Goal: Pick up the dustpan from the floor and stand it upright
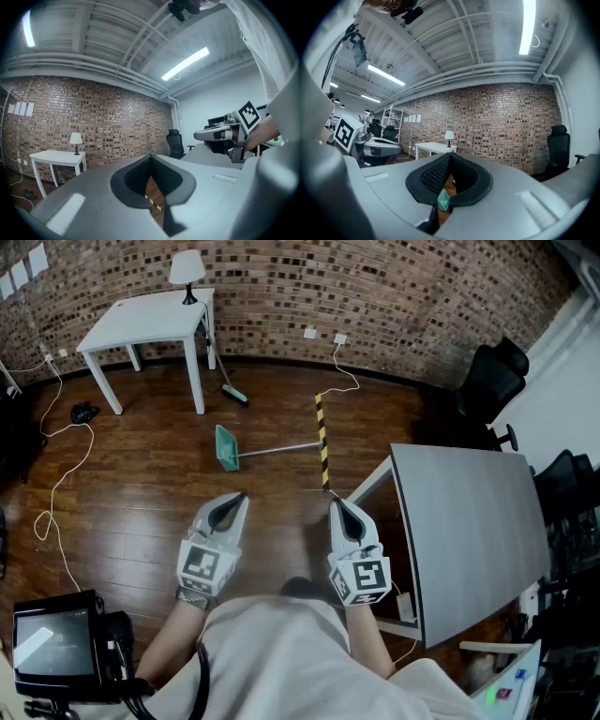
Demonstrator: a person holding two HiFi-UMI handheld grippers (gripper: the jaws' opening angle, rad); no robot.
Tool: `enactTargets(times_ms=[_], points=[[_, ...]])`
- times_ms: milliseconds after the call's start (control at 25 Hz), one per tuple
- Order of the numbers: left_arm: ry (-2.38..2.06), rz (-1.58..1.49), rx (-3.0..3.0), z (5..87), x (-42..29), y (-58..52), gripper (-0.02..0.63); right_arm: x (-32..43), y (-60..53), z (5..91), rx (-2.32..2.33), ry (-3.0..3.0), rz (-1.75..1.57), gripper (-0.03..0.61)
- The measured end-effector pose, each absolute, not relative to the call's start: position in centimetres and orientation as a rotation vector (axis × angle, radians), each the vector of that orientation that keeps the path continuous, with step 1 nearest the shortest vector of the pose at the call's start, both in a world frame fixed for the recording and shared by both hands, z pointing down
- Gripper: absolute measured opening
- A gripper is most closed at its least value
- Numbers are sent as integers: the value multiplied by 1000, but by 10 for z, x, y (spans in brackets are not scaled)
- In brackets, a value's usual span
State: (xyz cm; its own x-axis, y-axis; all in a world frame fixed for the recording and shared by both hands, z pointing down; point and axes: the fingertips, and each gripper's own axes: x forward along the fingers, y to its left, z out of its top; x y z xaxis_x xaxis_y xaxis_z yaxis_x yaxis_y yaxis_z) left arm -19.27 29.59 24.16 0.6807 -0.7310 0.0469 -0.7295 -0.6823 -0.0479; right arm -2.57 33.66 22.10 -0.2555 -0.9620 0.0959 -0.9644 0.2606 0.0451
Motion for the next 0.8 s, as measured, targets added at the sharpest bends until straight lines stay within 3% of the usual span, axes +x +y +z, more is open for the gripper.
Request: enactTargets(times_ms=[400,800], points=[[1215,-100,-2804,244,-179,224,2,-7,261,236,1891,-2438,25,12],[1314,-115,-2741,242,-121,42,2,61,72,241,1860,-2506,35,12]])
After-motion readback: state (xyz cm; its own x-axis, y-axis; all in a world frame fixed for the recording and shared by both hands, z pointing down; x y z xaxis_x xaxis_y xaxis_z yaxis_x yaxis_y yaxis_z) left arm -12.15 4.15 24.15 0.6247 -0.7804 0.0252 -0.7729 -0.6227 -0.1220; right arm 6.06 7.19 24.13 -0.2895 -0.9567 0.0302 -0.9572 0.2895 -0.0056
